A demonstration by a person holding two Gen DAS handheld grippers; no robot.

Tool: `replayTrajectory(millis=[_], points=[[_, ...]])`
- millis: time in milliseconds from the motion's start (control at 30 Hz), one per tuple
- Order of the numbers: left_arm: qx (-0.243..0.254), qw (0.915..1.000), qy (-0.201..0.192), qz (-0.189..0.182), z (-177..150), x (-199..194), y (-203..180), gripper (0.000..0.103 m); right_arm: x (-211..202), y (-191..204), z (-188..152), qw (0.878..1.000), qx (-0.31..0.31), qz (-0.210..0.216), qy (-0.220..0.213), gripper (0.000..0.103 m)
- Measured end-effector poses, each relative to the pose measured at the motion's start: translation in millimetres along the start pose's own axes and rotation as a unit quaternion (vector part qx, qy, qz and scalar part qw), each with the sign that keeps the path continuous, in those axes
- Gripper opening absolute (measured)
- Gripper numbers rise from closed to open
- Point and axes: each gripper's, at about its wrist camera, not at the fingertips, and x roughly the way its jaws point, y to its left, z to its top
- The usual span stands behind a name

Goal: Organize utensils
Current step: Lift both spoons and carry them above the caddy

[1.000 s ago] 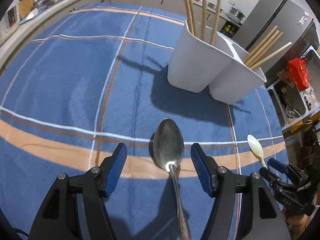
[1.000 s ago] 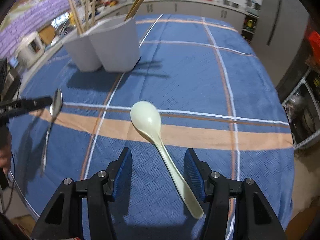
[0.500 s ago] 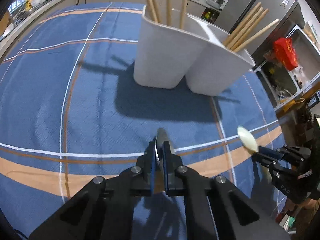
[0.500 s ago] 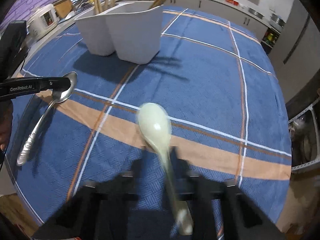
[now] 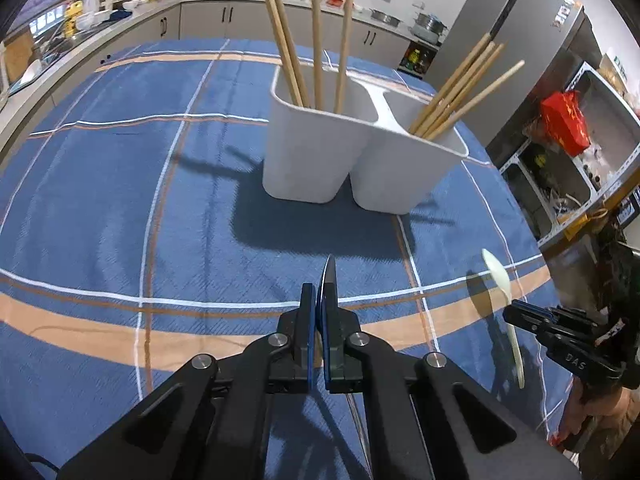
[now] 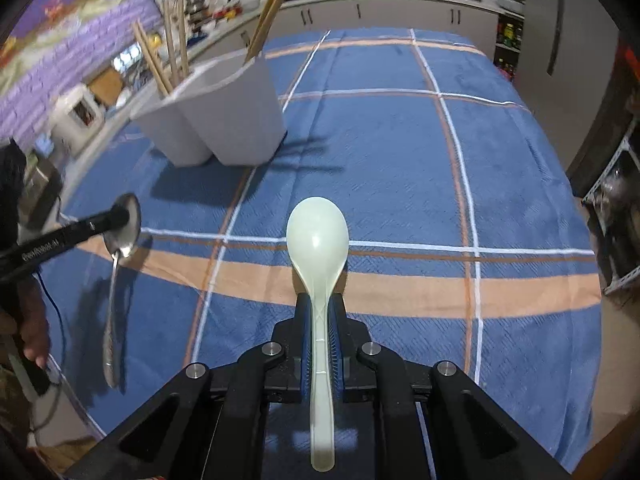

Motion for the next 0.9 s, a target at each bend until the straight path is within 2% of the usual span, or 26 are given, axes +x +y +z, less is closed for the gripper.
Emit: replayTrajectory(millis=[267, 467, 733, 900], points=[[0.001, 0.9984, -0.057, -0.001, -0.4, -43.5, -4.5, 0.002, -39.4, 0.9, -1.0, 0.997, 0.033, 0.021, -0.067, 0.009], [0.008, 0.9938, -0.111, -0.003, 9.7, -86.8, -13.2, 0.002, -65.0, 12.2, 10.5, 0.991, 0.046, 0.044, -0.117, 0.009], [0.014, 0.9838, -0.179, 0.003, 59.5, -126.4, -12.5, 0.002, -82.8, 40.5, 58.0, 0.978, 0.051, 0.106, -0.174, 0.009], [0.021, 0.9722, -0.233, 0.018, 105.6, -130.5, -17.5, 0.002, -77.0, 65.6, 105.4, 0.968, 0.043, 0.131, -0.211, 0.009]])
